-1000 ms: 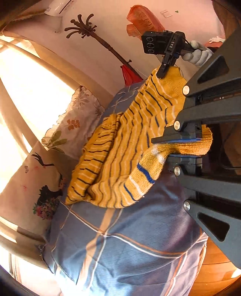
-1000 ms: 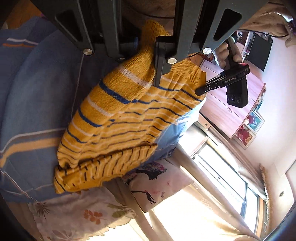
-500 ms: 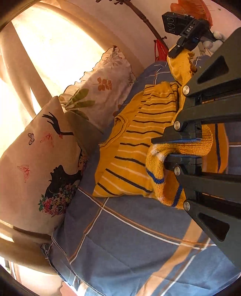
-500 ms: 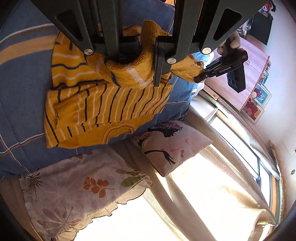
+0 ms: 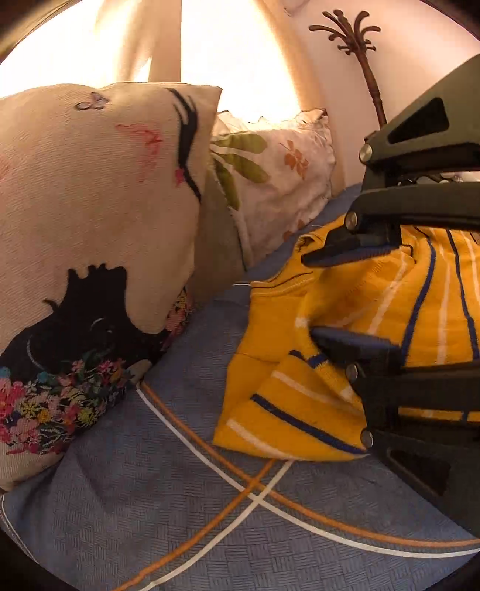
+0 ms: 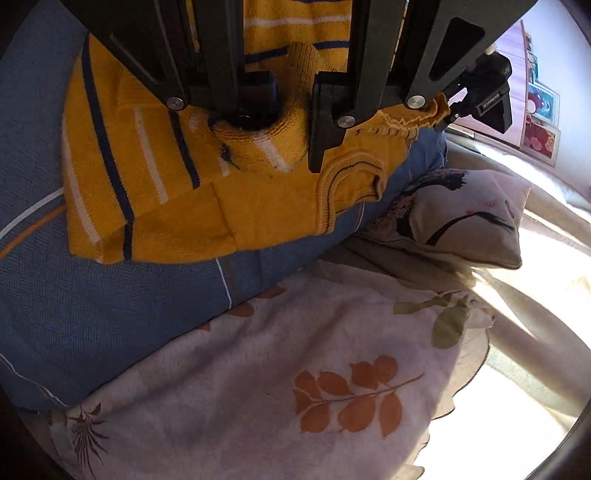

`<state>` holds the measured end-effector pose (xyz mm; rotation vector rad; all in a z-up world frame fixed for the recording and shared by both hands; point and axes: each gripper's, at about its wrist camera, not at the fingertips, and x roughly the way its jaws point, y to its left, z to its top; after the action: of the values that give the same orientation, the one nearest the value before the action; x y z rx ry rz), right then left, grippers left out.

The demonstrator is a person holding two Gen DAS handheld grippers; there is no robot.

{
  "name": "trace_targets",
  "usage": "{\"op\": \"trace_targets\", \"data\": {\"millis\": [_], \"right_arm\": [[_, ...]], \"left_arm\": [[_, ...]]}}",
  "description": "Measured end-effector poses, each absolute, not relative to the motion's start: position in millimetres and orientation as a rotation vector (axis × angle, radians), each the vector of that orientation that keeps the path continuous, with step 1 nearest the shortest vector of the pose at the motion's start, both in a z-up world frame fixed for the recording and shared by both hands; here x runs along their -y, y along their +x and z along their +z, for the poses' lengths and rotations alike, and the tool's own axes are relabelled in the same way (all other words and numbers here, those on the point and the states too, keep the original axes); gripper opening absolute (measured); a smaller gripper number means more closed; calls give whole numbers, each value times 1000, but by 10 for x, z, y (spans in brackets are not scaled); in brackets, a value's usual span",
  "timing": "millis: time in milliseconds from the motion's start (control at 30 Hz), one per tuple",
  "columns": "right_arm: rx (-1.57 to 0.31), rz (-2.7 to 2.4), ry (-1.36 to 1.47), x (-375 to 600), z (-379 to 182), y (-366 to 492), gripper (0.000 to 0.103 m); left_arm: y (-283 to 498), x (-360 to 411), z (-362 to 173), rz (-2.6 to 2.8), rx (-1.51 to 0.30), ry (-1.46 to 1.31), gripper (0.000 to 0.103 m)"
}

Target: Fold small clothes

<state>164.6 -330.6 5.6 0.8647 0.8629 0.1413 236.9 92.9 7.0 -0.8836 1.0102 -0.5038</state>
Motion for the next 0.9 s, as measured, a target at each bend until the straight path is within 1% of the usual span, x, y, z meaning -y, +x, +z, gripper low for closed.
{"op": "trace_targets", "data": {"millis": [33,133,167,300,433,467,500,533,567,600,733,900], "right_arm": [[-866,147,884,3325,20,1690,19],[-852,179,970,3390,-66,1777,36],[-847,185,993,3415,-81,1793,38],[-831,175,1007,3499,-52,1783,38],[-783,129,947,3586,148,1661,38],[-763,106,920,3610,213,1616,44],[-750,98,900,3631,266,1577,47],[-742,82,876,3643,320,1538,53],[-728,46,839,3637,386,1487,62],[-718,15,795,3619,451,1433,66],[-754,33,682,3490,554,1196,67],[-844,34,505,3297,416,689,67]], "left_arm": [[2401,-985,78,-491,-994,-905,49],[2425,-1142,93,-481,-960,-940,52],[2416,-1180,91,-469,-963,-938,52],[2278,-1282,156,-422,-985,-845,53],[2074,-1363,282,-367,-987,-699,56],[2008,-1394,301,-360,-989,-669,56],[1945,-1422,313,-355,-990,-639,56],[1885,-1425,325,-347,-995,-608,58],[1823,-1438,323,-337,-1001,-575,58],[1772,-1424,322,-329,-1006,-543,59],[1554,-1358,247,-342,-1038,-457,59],[1293,-1198,97,-405,-1072,-351,59]]}}
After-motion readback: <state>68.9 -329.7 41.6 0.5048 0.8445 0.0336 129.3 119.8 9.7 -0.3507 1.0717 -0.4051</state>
